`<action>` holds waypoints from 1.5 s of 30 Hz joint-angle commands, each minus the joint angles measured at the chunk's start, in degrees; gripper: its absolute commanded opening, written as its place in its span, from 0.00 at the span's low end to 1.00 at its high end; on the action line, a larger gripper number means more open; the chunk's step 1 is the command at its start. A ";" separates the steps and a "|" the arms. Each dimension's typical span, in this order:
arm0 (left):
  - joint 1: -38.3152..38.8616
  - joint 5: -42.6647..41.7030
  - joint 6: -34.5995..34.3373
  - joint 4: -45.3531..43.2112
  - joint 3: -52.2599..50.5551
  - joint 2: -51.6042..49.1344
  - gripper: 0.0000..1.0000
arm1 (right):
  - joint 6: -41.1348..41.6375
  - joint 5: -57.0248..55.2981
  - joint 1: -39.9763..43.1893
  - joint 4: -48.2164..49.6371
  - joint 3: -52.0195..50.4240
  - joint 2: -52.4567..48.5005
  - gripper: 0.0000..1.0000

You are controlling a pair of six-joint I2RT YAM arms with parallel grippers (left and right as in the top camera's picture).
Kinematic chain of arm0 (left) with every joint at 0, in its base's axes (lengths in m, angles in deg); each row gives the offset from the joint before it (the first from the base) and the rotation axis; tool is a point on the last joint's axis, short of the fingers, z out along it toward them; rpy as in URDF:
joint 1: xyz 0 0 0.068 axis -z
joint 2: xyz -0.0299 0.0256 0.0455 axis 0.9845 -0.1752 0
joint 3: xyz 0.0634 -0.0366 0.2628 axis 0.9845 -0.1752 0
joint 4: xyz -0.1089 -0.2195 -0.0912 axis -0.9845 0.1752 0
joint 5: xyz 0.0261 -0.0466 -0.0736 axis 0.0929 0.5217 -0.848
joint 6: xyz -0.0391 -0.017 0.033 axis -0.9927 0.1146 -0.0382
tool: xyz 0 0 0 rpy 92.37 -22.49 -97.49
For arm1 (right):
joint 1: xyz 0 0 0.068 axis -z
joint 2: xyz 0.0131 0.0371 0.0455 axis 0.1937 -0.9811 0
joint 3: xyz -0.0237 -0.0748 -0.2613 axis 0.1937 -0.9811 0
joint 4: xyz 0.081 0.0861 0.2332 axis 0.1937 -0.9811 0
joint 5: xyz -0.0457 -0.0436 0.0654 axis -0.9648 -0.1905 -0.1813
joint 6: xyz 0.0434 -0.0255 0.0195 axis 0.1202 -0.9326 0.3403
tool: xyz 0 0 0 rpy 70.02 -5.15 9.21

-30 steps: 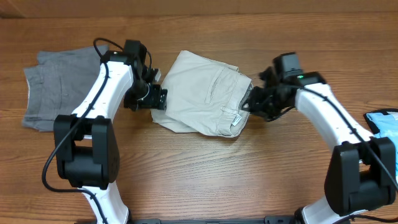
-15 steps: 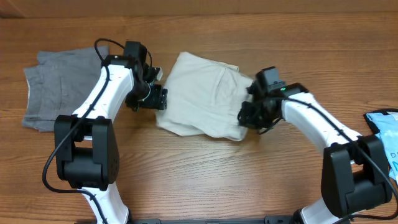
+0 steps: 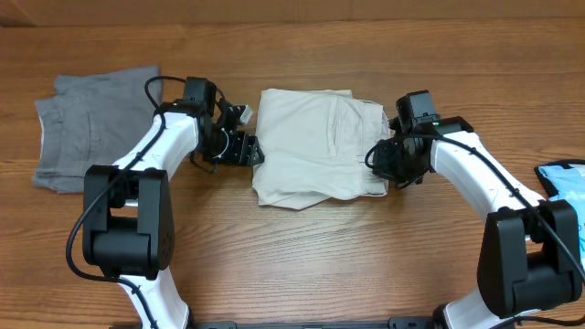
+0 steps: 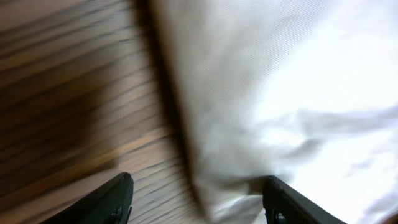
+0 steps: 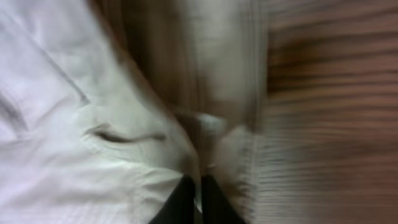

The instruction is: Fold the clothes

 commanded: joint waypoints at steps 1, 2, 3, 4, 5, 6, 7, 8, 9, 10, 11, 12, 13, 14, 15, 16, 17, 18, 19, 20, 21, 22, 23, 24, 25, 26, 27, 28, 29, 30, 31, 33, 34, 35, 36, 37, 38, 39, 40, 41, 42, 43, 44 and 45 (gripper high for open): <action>-0.17 -8.17 1.62 -1.36 -1.25 1.25 0.70 | 6.25 -7.89 2.51 -1.46 0.66 2.05 0.19; -0.17 -8.17 1.62 -1.64 -1.25 1.25 0.70 | 6.19 -5.60 3.69 -1.95 1.68 2.25 0.25; -0.17 -8.22 1.60 -2.05 -1.25 1.25 0.70 | 6.16 -3.21 4.98 -2.12 2.80 2.47 0.32; -0.15 -8.83 1.55 -2.64 -1.27 1.25 0.70 | 6.10 -0.39 6.56 -1.95 4.11 2.71 0.35; -0.09 -9.90 1.57 -3.39 -1.27 1.25 0.69 | 5.60 2.16 7.78 -1.36 5.20 2.75 0.36; 0.00 -11.32 1.55 -4.33 -1.27 1.25 0.68 | 4.09 6.03 9.01 -0.07 6.27 2.75 0.36; 0.17 -12.22 1.55 -5.09 -1.27 1.25 0.65 | 2.32 9.94 9.77 1.81 6.67 2.75 0.37; 0.39 -12.26 1.53 -5.66 -1.27 1.25 0.63 | 0.42 14.03 10.25 4.07 6.67 2.75 0.40; 0.63 -12.17 1.55 -6.08 -1.27 1.25 0.60 | -1.25 17.33 10.40 5.88 6.64 2.73 0.41; 0.96 -11.78 1.57 -6.43 -1.27 1.25 0.61 | -1.99 19.17 10.38 7.37 6.54 2.56 0.43; 1.31 -11.08 1.55 -6.84 -1.29 1.25 0.61 | -2.03 19.43 10.14 8.37 6.47 2.36 0.45; 1.70 -9.88 1.53 -7.26 -1.36 1.22 0.62 | -2.08 19.10 9.75 8.94 6.47 2.03 0.47; 2.21 -8.68 1.55 -7.52 -1.36 1.22 0.64 | -2.10 18.73 9.33 9.35 6.47 1.68 0.51; 2.69 -7.76 1.53 -7.67 -1.36 1.22 0.68 | -2.10 18.43 8.81 9.77 6.43 1.14 0.54; 3.21 -7.02 1.49 -7.78 -1.36 1.22 0.72 | -2.05 18.10 8.24 10.19 6.43 0.44 0.55; 3.74 -6.84 1.31 -7.91 -1.36 1.22 0.73 | -2.05 18.10 7.72 10.64 6.43 -0.35 0.56; 4.26 -6.88 1.03 -8.24 -1.36 1.22 0.73 | -2.03 18.14 7.17 11.04 6.43 -1.29 0.56; 4.81 -6.86 0.61 -8.66 -1.36 1.22 0.72 | -2.05 18.10 6.69 11.32 6.43 -2.29 0.56; 5.40 -6.80 0.68 -9.07 -1.36 1.22 0.66 | -2.01 17.97 6.16 11.61 6.43 -3.58 0.54; 5.84 -5.95 0.66 -9.27 -1.36 1.22 0.56 | -1.99 17.88 5.79 11.80 6.43 -4.68 0.38; 6.19 -4.42 0.28 -9.27 -1.36 1.22 0.37 | -2.01 17.57 5.60 11.89 6.43 -5.68 0.18; 6.34 -2.51 -0.33 -8.98 -1.36 1.22 0.20 | -2.01 16.52 5.57 11.76 6.43 -6.43 0.04; 6.36 -0.52 -1.09 -8.46 -1.36 1.22 0.07 | -1.86 13.79 5.68 11.06 6.43 -6.95 0.04; 6.34 1.62 -1.90 -7.69 -1.36 1.22 0.04 | -1.05 10.27 5.97 10.25 6.43 -7.10 0.04; 6.21 3.19 -2.58 -7.13 -1.36 1.22 0.04 | 0.07 6.43 6.47 9.38 6.43 -7.08 0.04; 5.97 3.89 -2.75 -6.60 -1.36 1.22 0.04 | 0.90 2.73 7.08 8.52 6.43 -7.08 0.04; 5.64 4.09 -2.73 -6.14 -1.36 1.22 0.04 | 1.77 -0.44 7.85 7.80 6.43 -7.08 0.04; 5.25 4.09 -2.71 -5.90 -1.36 1.22 0.04 | 1.75 -1.25 8.59 7.54 6.43 -7.08 0.04; 4.74 4.07 -2.71 -5.79 -1.36 1.22 0.04 | 1.62 -1.22 9.31 7.39 6.43 -7.10 0.04; 4.33 4.07 -2.73 -5.77 -1.36 1.22 0.04 | 1.62 -1.22 9.97 7.21 6.43 -7.08 0.04; 3.93 3.98 -2.73 -5.79 -1.36 1.22 0.04 | 1.62 -1.22 10.58 7.15 6.43 -7.08 0.04; 3.19 3.13 -2.73 -5.44 -1.33 1.22 0.16 | 1.66 -0.92 11.56 6.80 6.45 -7.08 0.04; 2.86 2.36 -2.71 -5.20 -1.33 1.25 0.24 | 1.64 -0.20 11.93 6.47 6.58 -6.99 0.04; 2.54 1.20 -2.56 -4.96 -1.33 1.27 0.40 | 1.62 0.94 12.28 6.10 6.82 -6.80 0.07; 2.23 -0.52 -2.05 -4.61 -1.29 1.38 0.55 | 1.20 2.82 12.55 5.86 7.13 -6.51 0.10; 1.95 -2.34 -1.84 -4.28 -1.22 1.53 0.62 | -0.37 5.73 12.72 5.75 7.43 -6.08 0.12; 1.66 -4.09 -1.88 -3.98 -1.07 1.73 0.64 | -2.84 9.68 12.76 5.86 7.82 -5.42 0.14; 1.51 -6.03 -1.88 -3.78 -0.83 1.90 0.64 | -4.92 13.22 12.74 5.97 8.17 -4.76 0.14; 1.38 -8.48 -1.90 -3.65 -0.50 2.27 0.65 | -6.80 17.05 12.74 6.01 8.57 -4.11 0.12; 1.36 -10.64 -1.88 -3.67 -0.20 2.58 0.66 | -8.52 21.59 12.44 6.21 8.90 -3.50 0.10; 1.36 -12.66 -1.88 -3.69 0.13 2.97 0.67 | -10.40 26.64 11.98 6.67 9.09 -2.82 0.08; 1.36 -14.36 -1.92 -3.69 0.52 3.41 0.67 | -11.85 30.08 11.39 7.23 9.14 -2.36 0.06; 1.36 -15.91 -2.12 -3.72 0.96 3.89 0.67 | -12.66 32.22 10.71 7.67 9.14 -1.99 0.05; 1.36 -17.14 -2.54 -3.74 1.51 4.48 0.67 | -12.59 32.83 9.73 8.02 9.14 -1.84 0.04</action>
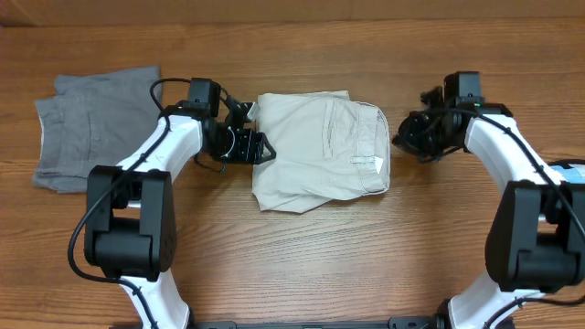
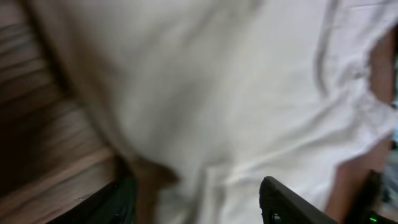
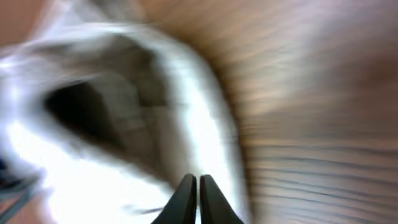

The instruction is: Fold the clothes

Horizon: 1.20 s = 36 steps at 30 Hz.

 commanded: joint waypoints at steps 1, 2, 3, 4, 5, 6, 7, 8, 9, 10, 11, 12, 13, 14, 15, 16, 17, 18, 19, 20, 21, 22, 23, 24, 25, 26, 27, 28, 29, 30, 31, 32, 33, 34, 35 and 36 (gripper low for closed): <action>0.11 -9.31 -0.39 -0.09 2.91 4.11 0.67 | -5.14 12.28 -3.19 1.18 2.14 3.50 0.04; 0.11 -9.53 -0.42 -0.13 3.41 4.50 0.67 | -5.18 12.09 -4.24 1.86 2.05 3.45 0.04; 0.11 -9.55 -0.48 -0.24 3.87 4.76 0.67 | -5.16 11.47 -5.35 2.91 1.79 3.39 0.04; 0.11 -9.55 -0.76 -0.31 4.28 4.94 0.66 | -5.11 10.73 -6.49 4.35 1.36 3.34 0.04; 0.11 -9.57 -0.85 -0.33 4.72 5.05 0.66 | -5.07 9.53 -7.85 6.21 0.83 3.28 0.04; 0.11 -9.55 -0.85 -0.50 5.18 5.05 0.67 | -4.74 7.91 -8.94 7.61 0.50 2.99 0.04; 0.11 -9.53 -0.85 -0.92 5.38 5.05 0.68 | -3.69 5.44 -9.97 8.59 0.42 2.54 0.04; 0.11 -9.53 -0.85 -1.68 5.35 5.05 0.70 | -2.16 2.69 -10.88 9.42 0.42 1.84 0.04; 0.11 -9.53 -0.85 -2.45 5.35 5.05 0.73 | -0.46 -0.24 -11.76 10.36 0.42 0.92 0.04; 0.11 -9.51 -0.83 -3.26 5.35 5.05 0.75 | 1.01 -2.49 -12.28 11.10 0.42 -0.09 0.04; 0.11 -9.51 -0.83 -3.82 5.35 5.05 0.76 | 2.84 -4.52 -12.55 11.65 0.42 -1.18 0.04; 0.11 -9.51 -0.85 -4.85 5.35 5.05 0.77 | 5.05 -6.40 -12.61 12.07 0.42 -2.67 0.04; 0.11 -9.49 -0.83 -5.68 5.35 5.05 0.78 | 6.38 -7.08 -12.61 12.35 0.42 -4.15 0.04; 0.11 -9.25 -0.85 -6.47 5.35 5.05 0.79 | 7.39 -7.43 -12.48 12.44 0.42 -5.75 0.06; 0.11 -8.74 -0.83 -7.04 5.35 5.05 0.80 | 8.55 -7.80 -12.22 12.17 0.42 -7.54 0.08; 0.11 -7.96 -0.81 -7.43 5.35 5.05 0.80 | 10.03 -7.85 -11.85 11.50 0.42 -9.29 0.08; 0.11 -6.27 -0.81 -7.61 5.35 5.05 0.81 | 12.24 -7.87 -11.30 9.90 0.42 -11.37 0.08; 0.13 -4.66 -0.81 -7.63 5.35 5.05 0.82 | 14.27 -7.80 -10.69 8.20 0.44 -12.92 0.08; 0.17 -3.13 -0.81 -7.61 5.33 5.03 0.82 | 16.35 -7.78 -9.92 6.27 0.44 -14.08 0.06; 0.28 -1.92 -0.81 -7.65 5.27 4.98 0.82 | 18.12 -7.82 -8.85 4.00 0.44 -14.86 0.04; 0.42 -1.09 -0.76 -7.78 5.22 4.92 0.82 | 18.45 -7.87 -8.09 2.56 0.42 -15.04 0.04; 0.63 -0.17 -0.74 -7.89 5.22 4.76 0.82 | 18.40 -8.04 -7.21 0.96 0.42 -15.04 0.04; 1.01 0.92 -0.59 -8.09 5.22 4.57 0.82 | 18.40 -9.01 -6.58 -0.42 0.44 -14.97 0.04; 1.40 1.75 -0.28 -8.28 5.22 4.28 0.82 | 18.36 -9.84 -6.27 -1.22 0.44 -14.80 0.04; 1.88 2.23 -0.07 -8.70 5.22 3.96 0.82 | 18.16 -11.26 -6.08 -2.25 0.44 -14.78 0.04; 2.45 2.93 -0.13 -9.44 5.22 3.45 0.82 | 17.92 -12.37 -6.05 -2.97 0.44 -14.78 0.05; 3.04 3.69 -0.13 -10.36 5.22 2.97 0.82 | 17.90 -13.31 -6.05 -3.69 0.44 -14.78 0.05; 3.76 4.81 -0.17 -11.80 5.22 2.10 0.80 | 17.20 -13.99 -6.05 -4.20 0.44 -14.78 0.05; 4.44 4.90 -0.20 -13.55 5.22 1.11 0.78 | 15.65 -14.05 -6.05 -4.33 0.44 -14.78 0.04; 4.94 4.70 -0.72 -15.02 5.22 0.33 0.73 | 14.67 -14.05 -6.10 -4.33 0.44 -14.78 0.05; 5.51 4.68 -2.08 -16.96 5.22 -0.72 0.68 | 13.60 -14.05 -6.19 -4.37 0.44 -14.78 0.05; 6.36 4.70 -4.00 -19.87 5.22 -2.43 0.61 | 12.90 -14.25 -6.23 -4.68 0.44 -14.78 0.05; 6.91 4.72 -4.94 -21.66 5.22 -3.63 0.57 | 12.94 -14.51 -6.23 -5.03 0.44 -14.78 0.05; 7.37 4.72 -5.97 -23.23 5.22 -4.83 0.46 | 12.92 -14.49 -6.23 -5.20 0.44 -14.78 0.05; 7.78 4.70 -7.04 -24.76 5.22 -6.08 0.39 | 12.94 -14.45 -6.23 -5.27 0.44 -14.78 0.05; 8.13 4.68 -8.26 -26.21 5.25 -7.32 0.33 | 12.92 -14.45 -6.23 -5.25 0.44 -14.78 0.05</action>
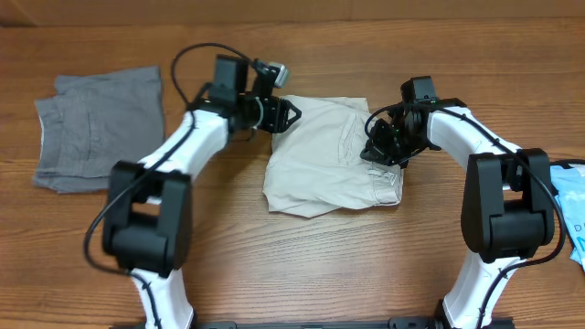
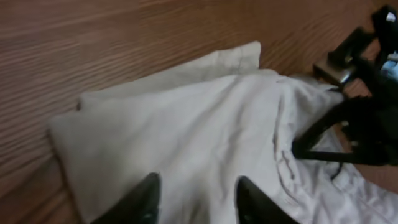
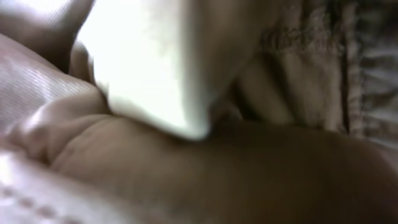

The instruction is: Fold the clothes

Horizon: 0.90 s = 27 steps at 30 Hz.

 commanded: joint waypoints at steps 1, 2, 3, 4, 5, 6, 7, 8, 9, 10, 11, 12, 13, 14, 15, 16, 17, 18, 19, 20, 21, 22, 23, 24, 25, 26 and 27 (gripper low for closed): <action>1.40 0.87 -5.03 -3.39 0.63 -5.55 0.29 | -1.16 -11.91 0.85 -2.25 -2.84 -3.08 0.05; 1.66 0.87 -5.86 -4.68 0.63 -6.95 0.23 | -1.20 -11.93 0.85 -2.34 -2.84 -3.08 0.05; 1.77 1.01 -6.19 -5.31 0.63 -7.98 0.18 | -1.51 -11.93 0.85 -2.36 -2.84 -3.08 0.05; 1.77 1.25 -6.19 -5.64 0.63 -8.90 0.09 | -2.10 -11.93 0.85 -2.36 -2.84 -3.08 0.04; 1.42 2.12 -6.34 -5.68 0.63 -9.55 0.05 | -2.49 -11.98 0.85 -2.49 -2.84 -3.08 0.05; 0.85 3.56 -6.67 -5.31 0.63 -9.92 0.04 | -2.45 -12.44 0.85 -2.95 -2.84 -3.08 0.05; 0.09 5.35 -6.67 -4.79 0.63 -10.05 0.04 | -2.43 -13.42 0.85 -3.63 -2.84 -3.08 0.04; -1.09 7.26 -7.41 -4.39 0.63 -10.03 0.04 | -2.43 -14.51 0.85 -4.15 -2.84 -3.08 0.05; -2.36 7.52 -8.33 -4.50 0.70 -9.84 0.05 | -2.43 -15.63 0.90 -4.72 -2.84 -3.08 0.05; -3.80 6.91 -9.22 -4.74 1.05 -9.79 0.06 | -2.45 -16.41 0.94 -5.25 -2.84 -3.08 0.05; -5.27 4.90 -9.64 -4.85 1.68 -9.60 0.08 | -2.45 -16.70 0.98 -5.70 -2.84 -3.08 0.05; -6.75 1.92 -9.57 -5.03 2.47 -9.49 0.10 | -2.43 -16.59 1.03 -5.95 -2.84 -3.08 0.05; -8.46 -2.12 -9.55 -5.16 3.58 -9.18 0.11 | -2.43 -16.22 1.03 -6.01 -2.82 -3.08 0.05; -9.75 -5.70 -9.53 -5.07 4.63 -8.94 0.12 | -2.45 -16.17 1.03 -6.05 -2.71 -3.08 0.05; -10.91 -9.35 -9.53 -4.70 5.73 -8.50 0.13 | -2.82 -16.22 1.03 -6.21 -2.43 -3.06 0.05; -11.87 -12.70 -9.55 -4.09 6.71 -8.07 0.14 | -3.63 -16.17 1.03 -6.49 -1.97 -3.02 0.05; -12.63 -15.93 -9.55 -3.17 7.52 -7.37 0.16 | -4.02 -16.20 1.05 -6.99 -1.33 -2.86 0.05; -13.18 -19.08 -9.35 -2.14 8.13 -6.51 0.19 | -4.68 -16.17 1.14 -7.69 -0.42 -2.43 0.05; -13.44 -21.20 -8.70 -1.01 8.35 -5.60 0.21 | -5.38 -16.20 1.18 -8.26 0.42 -1.81 0.05; -13.42 -22.77 -7.69 0.37 8.35 -4.50 0.22 | -5.97 -16.17 1.18 -8.79 1.25 -0.98 0.05; -13.31 -23.78 -6.21 2.45 8.35 -3.43 0.24 | -6.99 -15.61 1.18 -9.05 1.95 0.00 0.05; -12.90 -24.20 -4.52 5.18 8.35 -2.29 0.25 | -8.28 -14.29 1.18 -9.22 2.56 1.22 0.05; -12.17 -24.17 -2.01 8.59 8.35 -1.01 0.27 | -9.79 -12.13 1.18 -9.18 3.13 2.78 0.05; -11.43 -24.15 0.35 11.69 8.35 0.04 0.29 | -11.26 -9.84 1.18 -8.83 3.48 4.11 0.06; -10.51 -24.09 2.58 14.78 8.35 0.90 0.30 | -12.72 -7.06 1.18 -8.15 3.69 5.46 0.06; -9.44 -23.52 4.39 17.79 8.35 1.57 0.31 | -14.32 -3.89 1.18 -7.34 3.74 6.71 0.07; -7.98 -21.86 5.62 21.14 8.35 2.10 0.31 | -16.06 0.02 1.18 -6.38 3.74 7.91 0.08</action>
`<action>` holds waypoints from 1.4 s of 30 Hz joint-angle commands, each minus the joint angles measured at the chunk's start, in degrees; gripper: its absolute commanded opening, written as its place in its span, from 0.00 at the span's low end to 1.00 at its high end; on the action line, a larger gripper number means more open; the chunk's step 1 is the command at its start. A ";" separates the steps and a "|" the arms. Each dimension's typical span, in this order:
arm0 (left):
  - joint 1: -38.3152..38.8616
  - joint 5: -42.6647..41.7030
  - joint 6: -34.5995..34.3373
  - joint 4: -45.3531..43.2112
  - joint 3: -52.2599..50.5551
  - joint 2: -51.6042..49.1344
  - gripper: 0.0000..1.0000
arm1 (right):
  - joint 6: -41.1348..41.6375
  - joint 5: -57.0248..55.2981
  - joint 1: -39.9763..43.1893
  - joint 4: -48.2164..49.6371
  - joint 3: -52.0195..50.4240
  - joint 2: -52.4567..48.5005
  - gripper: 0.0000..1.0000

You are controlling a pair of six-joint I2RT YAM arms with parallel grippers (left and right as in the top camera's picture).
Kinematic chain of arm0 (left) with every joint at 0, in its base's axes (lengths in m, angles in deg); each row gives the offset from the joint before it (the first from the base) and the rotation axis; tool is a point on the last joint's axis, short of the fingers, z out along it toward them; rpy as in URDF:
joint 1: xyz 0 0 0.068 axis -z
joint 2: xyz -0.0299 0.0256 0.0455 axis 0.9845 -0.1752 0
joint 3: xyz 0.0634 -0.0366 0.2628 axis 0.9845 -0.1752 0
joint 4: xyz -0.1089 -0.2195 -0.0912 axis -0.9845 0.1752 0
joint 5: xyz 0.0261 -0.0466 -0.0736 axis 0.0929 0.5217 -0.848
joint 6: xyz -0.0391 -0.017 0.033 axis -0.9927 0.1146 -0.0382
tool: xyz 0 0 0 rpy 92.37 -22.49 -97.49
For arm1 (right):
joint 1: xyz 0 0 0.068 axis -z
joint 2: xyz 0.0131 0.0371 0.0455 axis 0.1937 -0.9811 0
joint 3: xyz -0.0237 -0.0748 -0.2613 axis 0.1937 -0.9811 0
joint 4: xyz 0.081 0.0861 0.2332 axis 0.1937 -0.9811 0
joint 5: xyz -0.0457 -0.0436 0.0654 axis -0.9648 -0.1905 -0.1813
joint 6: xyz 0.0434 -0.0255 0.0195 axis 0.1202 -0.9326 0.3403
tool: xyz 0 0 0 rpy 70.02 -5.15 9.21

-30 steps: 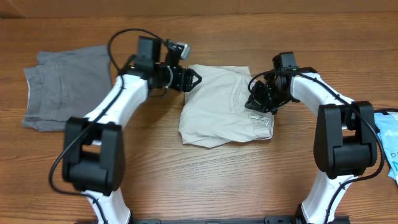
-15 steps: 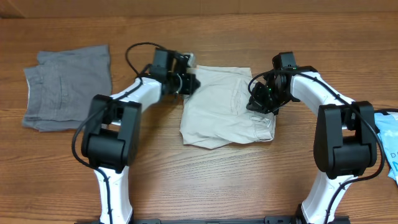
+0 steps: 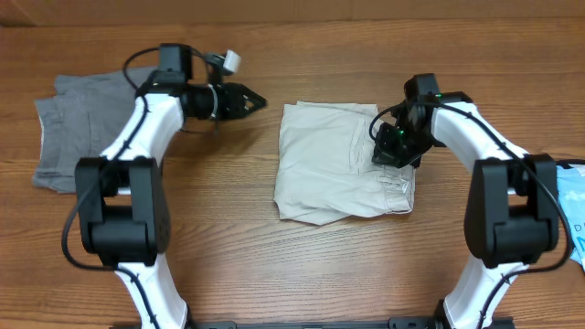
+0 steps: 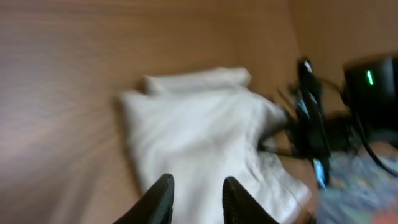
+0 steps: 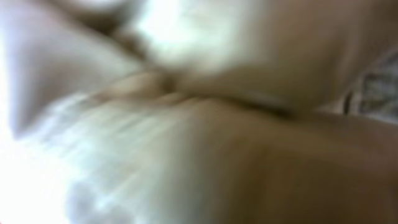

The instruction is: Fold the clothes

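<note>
Cream shorts [image 3: 334, 169] lie folded in a rough square at the table's middle, and show in the left wrist view [image 4: 199, 137] too. My left gripper [image 3: 259, 98] hangs open to the left of them, clear of the cloth, its fingertips [image 4: 163, 196] apart with nothing between them. My right gripper [image 3: 391, 151] is pressed into the shorts' right edge. The right wrist view is filled with blurred cream cloth [image 5: 124, 124], and its fingers are hidden.
A grey folded garment [image 3: 91, 128] lies at the far left of the wooden table [image 3: 292, 274]. A blue packet [image 3: 571, 196] pokes in at the right edge.
My left gripper was over the shorts' top left corner; it now sits well to the left, off the cloth. The shorts lie a little further right and squarer. The right gripper stays at their right edge.
First my left gripper was open at the shorts' left edge and the right was shut at their right edge. Then the right stood off the cloth to the right. Later both were on the shorts, which had shifted right. Now only the right touches them.
</note>
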 commanded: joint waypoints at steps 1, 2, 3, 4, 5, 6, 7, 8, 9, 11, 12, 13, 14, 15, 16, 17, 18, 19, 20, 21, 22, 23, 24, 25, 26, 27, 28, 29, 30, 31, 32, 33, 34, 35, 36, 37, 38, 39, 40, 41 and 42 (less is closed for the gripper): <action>5.31 -0.63 8.61 6.88 0.92 3.89 0.30 | -7.61 8.68 0.87 2.12 1.16 5.92 0.09; 6.82 1.57 9.31 9.66 0.92 3.87 0.29 | -7.96 10.54 0.76 2.60 1.16 6.34 0.09; 8.41 4.44 9.53 12.22 0.74 3.65 0.27 | -7.67 11.06 0.63 2.78 1.16 6.43 0.09; 10.05 7.41 9.51 14.43 0.37 3.37 0.26 | -7.13 11.04 0.52 2.80 1.14 6.40 0.09; 12.02 10.12 9.53 16.24 -0.35 3.08 0.25 | -6.05 10.60 0.52 2.89 1.01 6.16 0.09; 13.64 11.61 9.68 17.07 -1.31 2.84 0.25 | -4.90 10.14 0.55 3.10 0.81 5.95 0.09; 15.23 12.72 9.68 17.25 -2.49 2.67 0.25 | -3.98 10.14 0.52 4.02 0.37 5.66 0.09; 16.81 13.68 9.70 17.16 -3.89 2.60 0.26 | -3.10 10.29 0.46 5.16 -0.09 5.46 0.09; 18.34 15.06 9.68 16.96 -5.33 2.56 0.26 | -2.89 10.38 0.35 6.45 -0.55 5.09 0.09; 21.38 19.69 9.66 16.70 -8.48 2.56 0.29 | -2.91 10.40 -0.26 8.85 -1.20 4.11 0.09; 22.71 21.94 9.64 16.74 -9.77 2.56 0.30 | -2.82 9.99 -0.50 9.31 -1.25 3.54 0.09; 23.93 23.91 9.62 16.74 -11.13 2.56 0.31 | -2.08 8.39 -0.79 9.49 -1.25 2.75 0.09; 25.29 25.90 9.62 16.79 -12.55 2.56 0.33 | 0.72 3.69 -1.01 9.14 -1.25 1.97 0.09; 26.34 27.63 9.62 16.81 -13.57 2.56 0.33 | 4.09 -1.40 -1.03 8.63 -1.25 1.27 0.09; 27.30 29.09 9.62 16.76 -14.53 2.56 0.34 | 7.74 -6.54 -1.03 8.13 -1.25 0.57 0.09; 28.06 30.03 9.60 16.76 -15.28 2.56 0.34 | 11.04 -10.91 -0.94 7.87 -1.25 -0.13 0.09; 28.68 30.62 9.62 16.90 -15.80 2.56 0.34 | 13.73 -14.27 -0.59 7.91 -1.25 -0.76 0.10; 29.18 30.84 9.62 17.25 -16.15 2.56 0.33 | 16.11 -17.03 0.02 8.41 -1.25 -1.40 0.10; 29.42 30.97 9.62 17.68 -16.22 2.56 0.31 | 17.53 -18.38 0.76 9.14 -1.25 -1.62 0.10; 29.59 30.95 9.62 18.12 -16.22 2.56 0.31 | 18.32 -18.99 1.64 10.29 -1.25 -1.73 0.10; 29.62 30.95 9.62 18.53 -16.22 2.58 0.31 | 18.32 -18.67 2.80 12.02 -1.22 -1.75 0.09; 29.62 30.95 9.60 18.73 -16.22 2.60 0.31 | 18.05 -17.53 3.82 13.44 -1.07 -1.70 0.09; 29.62 30.95 9.60 18.86 -16.22 2.60 0.31 | 16.85 -15.32 4.83 14.82 -0.76 -1.70 0.09; 29.55 30.95 9.60 18.93 -16.22 2.60 0.30 | 14.84 -12.59 5.77 15.82 -0.39 -1.70 0.09; 29.44 30.93 9.51 19.02 -16.22 2.60 0.30 | 13.11 -9.79 6.67 16.39 -0.02 -1.70 0.09; 29.35 30.93 9.40 19.08 -16.17 2.73 0.30 | 11.54 -6.86 7.61 16.02 0.63 -1.51 0.09; 29.22 30.69 9.40 19.08 -16.11 2.89 0.30 | 9.90 -4.35 8.28 15.23 1.18 -1.22 0.09; 29.14 30.53 9.42 19.08 -15.87 3.08 0.30 | 8.35 -2.08 8.90 13.88 1.66 -0.76 0.09; 28.98 30.47 9.40 19.26 -15.26 3.43 0.29 | 6.71 0.35 9.46 12.04 2.16 0.04 0.09; 28.87 30.18 9.42 19.47 -14.62 3.72 0.30 | 5.09 2.08 9.75 10.40 2.40 0.92 0.10; 28.81 30.10 9.44 19.93 -13.55 4.17 0.33 | 3.41 3.58 9.88 8.96 2.45 2.01 0.10; 28.76 30.10 9.44 20.59 -12.22 4.66 0.35 | 1.55 4.70 9.88 7.50 2.45 3.21 0.11; 28.76 30.10 9.42 21.55 -10.38 5.33 0.37 | 0.42 5.18 9.88 5.42 2.45 4.72 0.12; 28.79 30.10 9.42 22.45 -8.63 5.90 0.38 | 0.48 5.20 9.75 3.19 2.45 5.92 0.13; 28.76 30.12 9.44 23.50 -6.47 6.69 0.38 | 0.44 5.44 9.44 0.26 2.45 7.15 0.13; 28.76 30.36 9.44 23.96 -4.98 7.17 0.39 | 0.39 5.51 9.14 -2.01 2.45 7.89 0.14; 28.74 30.60 9.46 24.22 -2.97 7.87 0.40 | -0.15 5.49 8.72 -5.22 2.45 8.50 0.14; 28.68 30.60 9.51 24.06 -1.46 8.37 0.42 | -0.59 5.35 8.33 -7.78 2.45 8.61 0.14; 28.57 30.60 9.51 23.56 -0.15 8.61 0.43 | -0.61 4.83 7.91 -10.25 2.40 8.61 0.15; 28.46 30.60 9.88 22.88 0.85 8.70 0.44 | -0.63 3.98 7.41 -12.28 1.95 8.57 0.15; 28.39 30.95 10.34 21.70 1.55 8.70 0.45 | -0.63 2.75 6.82 -13.35 1.18 8.55 0.15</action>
